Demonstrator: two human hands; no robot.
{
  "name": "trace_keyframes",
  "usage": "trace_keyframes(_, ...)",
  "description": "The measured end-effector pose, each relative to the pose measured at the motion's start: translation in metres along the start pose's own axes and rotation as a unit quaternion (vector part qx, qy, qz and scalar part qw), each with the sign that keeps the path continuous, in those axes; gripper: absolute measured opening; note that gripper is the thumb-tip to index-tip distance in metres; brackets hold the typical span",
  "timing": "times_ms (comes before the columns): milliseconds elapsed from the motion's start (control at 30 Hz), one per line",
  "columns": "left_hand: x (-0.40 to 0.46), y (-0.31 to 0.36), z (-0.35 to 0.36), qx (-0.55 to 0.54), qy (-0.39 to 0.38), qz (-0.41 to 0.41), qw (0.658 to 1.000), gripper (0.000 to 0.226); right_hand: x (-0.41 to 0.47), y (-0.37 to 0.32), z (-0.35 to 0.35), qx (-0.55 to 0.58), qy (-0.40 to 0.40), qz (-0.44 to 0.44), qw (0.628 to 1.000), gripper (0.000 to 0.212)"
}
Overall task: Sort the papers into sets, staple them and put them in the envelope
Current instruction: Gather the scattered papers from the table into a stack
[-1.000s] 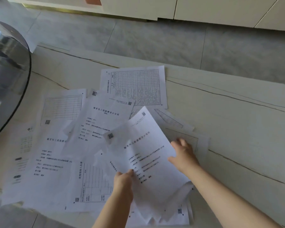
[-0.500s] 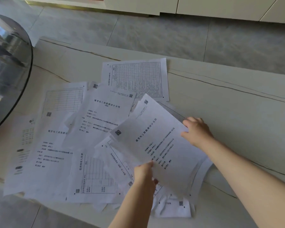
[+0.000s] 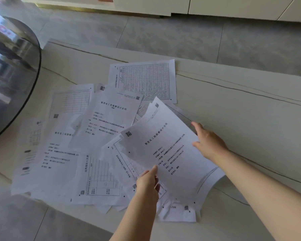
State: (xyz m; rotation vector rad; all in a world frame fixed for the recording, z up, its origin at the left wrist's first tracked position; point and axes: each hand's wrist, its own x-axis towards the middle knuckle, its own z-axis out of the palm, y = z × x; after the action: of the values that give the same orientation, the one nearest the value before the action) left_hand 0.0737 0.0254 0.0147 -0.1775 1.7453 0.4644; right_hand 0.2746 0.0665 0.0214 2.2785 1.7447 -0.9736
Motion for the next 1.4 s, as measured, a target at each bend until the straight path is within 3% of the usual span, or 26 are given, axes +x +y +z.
trace_keyframes(33, -0.004, 0.000, -0.001, -0.003, -0.005, 0.001, 1.000, 0.014, -0.004, -0.003, -0.005, -0.014, 0.003, -0.008, 1.000, 0.007)
trace_keyframes(100, -0.011, -0.003, -0.006, -0.018, -0.011, -0.004, 1.000, 0.012, -0.009, -0.013, -0.013, -0.040, 0.027, -0.034, 0.998, 0.022)
trace_keyframes(167, -0.017, -0.010, -0.016, -0.038, -0.012, -0.012, 0.999, 0.010, -0.013, -0.025, -0.021, -0.021, 0.038, -0.058, 0.997, 0.005)
trace_keyframes(267, -0.023, -0.022, -0.032, -0.051, -0.013, -0.007, 0.999, 0.013, -0.017, -0.043, -0.023, 0.002, 0.016, -0.074, 0.997, 0.015)
trace_keyframes(333, -0.025, -0.022, -0.041, -0.036, 0.006, 0.044, 0.998, 0.010, -0.022, -0.052, -0.018, 0.033, 0.007, -0.061, 0.998, 0.005)
trace_keyframes(433, -0.021, 0.001, -0.055, 0.017, 0.032, 0.172, 0.984, 0.013, -0.037, -0.055, 0.007, 0.164, 0.011, 0.029, 0.986, 0.008)
trace_keyframes(533, -0.007, 0.041, -0.061, 0.166, 0.053, 0.276, 0.945, 0.006, -0.054, -0.048, 0.043, 0.291, -0.001, 0.120, 0.949, 0.009)
trace_keyframes(600, 0.007, 0.068, -0.054, 0.304, 0.057, 0.326, 0.894, 0.003, -0.057, -0.044, 0.062, 0.327, 0.006, 0.162, 0.931, 0.016)
trace_keyframes(633, 0.015, 0.079, -0.048, 0.383, 0.061, 0.350, 0.852, 0.005, -0.055, -0.043, 0.070, 0.332, 0.018, 0.177, 0.926, 0.019)
trace_keyframes(767, 0.043, 0.112, -0.026, 0.641, 0.107, 0.441, 0.619, 0.043, -0.046, -0.045, 0.095, 0.319, 0.066, 0.258, 0.910, 0.018)
trace_keyframes(800, 0.048, 0.117, -0.025, 0.676, 0.103, 0.441, 0.581, 0.053, -0.046, -0.047, 0.098, 0.318, 0.071, 0.279, 0.903, 0.020)
trace_keyframes(833, 0.052, 0.122, -0.024, 0.697, 0.095, 0.433, 0.564, 0.062, -0.049, -0.048, 0.100, 0.317, 0.073, 0.298, 0.897, 0.028)
trace_keyframes(933, 0.059, 0.131, -0.029, 0.703, 0.086, 0.415, 0.572, 0.076, -0.059, -0.051, 0.100, 0.347, 0.079, 0.382, 0.853, 0.067)
trace_keyframes(1033, 0.052, 0.126, -0.031, 0.729, 0.110, 0.393, 0.549, 0.071, -0.069, -0.053, 0.099, 0.388, 0.086, 0.416, 0.818, 0.076)
trace_keyframes(1233, 0.034, 0.084, -0.043, 0.705, 0.054, 0.324, 0.629, 0.055, -0.078, -0.050, 0.092, 0.409, 0.029, 0.402, 0.819, 0.060)
trace_keyframes(1333, 0.031, 0.062, -0.052, 0.674, 0.042, 0.327, 0.661, 0.044, -0.082, -0.040, 0.096, 0.393, 0.007, 0.378, 0.838, 0.031)
trace_keyframes(1400, 0.029, 0.050, -0.057, 0.643, 0.026, 0.319, 0.696, 0.039, -0.087, -0.035, 0.096, 0.405, 0.031, 0.368, 0.836, 0.025)
